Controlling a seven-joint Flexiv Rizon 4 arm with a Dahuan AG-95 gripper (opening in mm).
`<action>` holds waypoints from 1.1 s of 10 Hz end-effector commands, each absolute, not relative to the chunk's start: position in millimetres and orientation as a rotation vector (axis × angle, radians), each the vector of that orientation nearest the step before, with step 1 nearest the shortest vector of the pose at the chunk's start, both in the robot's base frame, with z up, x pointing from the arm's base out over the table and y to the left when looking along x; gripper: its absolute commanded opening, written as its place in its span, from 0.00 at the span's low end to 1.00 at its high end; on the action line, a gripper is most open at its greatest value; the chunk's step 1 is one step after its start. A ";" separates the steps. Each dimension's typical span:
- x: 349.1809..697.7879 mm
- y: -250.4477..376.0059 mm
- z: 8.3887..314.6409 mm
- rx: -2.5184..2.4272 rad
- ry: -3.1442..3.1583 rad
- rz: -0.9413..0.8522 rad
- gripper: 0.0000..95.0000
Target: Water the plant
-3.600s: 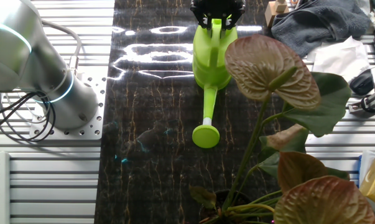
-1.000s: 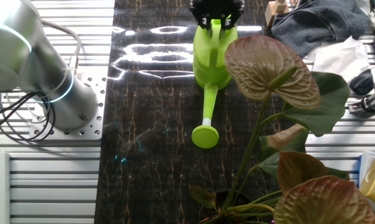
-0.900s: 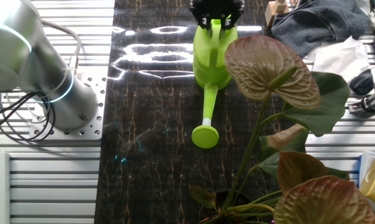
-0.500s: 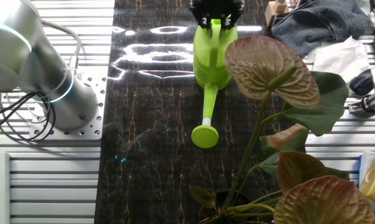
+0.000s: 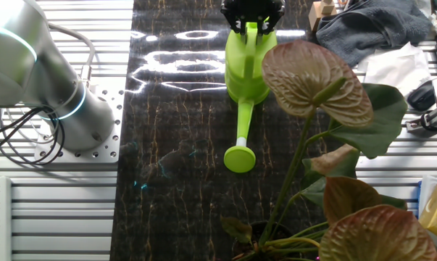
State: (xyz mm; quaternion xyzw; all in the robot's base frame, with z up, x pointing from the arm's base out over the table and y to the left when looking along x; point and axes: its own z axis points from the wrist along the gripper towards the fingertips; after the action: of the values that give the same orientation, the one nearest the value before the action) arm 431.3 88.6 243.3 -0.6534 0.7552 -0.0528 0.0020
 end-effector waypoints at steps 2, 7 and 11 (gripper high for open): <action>431.4 88.9 244.3 -2.050 2.367 -0.166 0.00; 431.4 88.9 244.3 -2.049 2.367 -0.164 0.00; 431.4 88.9 244.3 -2.044 2.370 -0.168 0.00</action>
State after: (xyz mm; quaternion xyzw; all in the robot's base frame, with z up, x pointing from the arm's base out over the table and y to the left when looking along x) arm 431.4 88.9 243.6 -0.6524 0.7560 -0.0533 0.0031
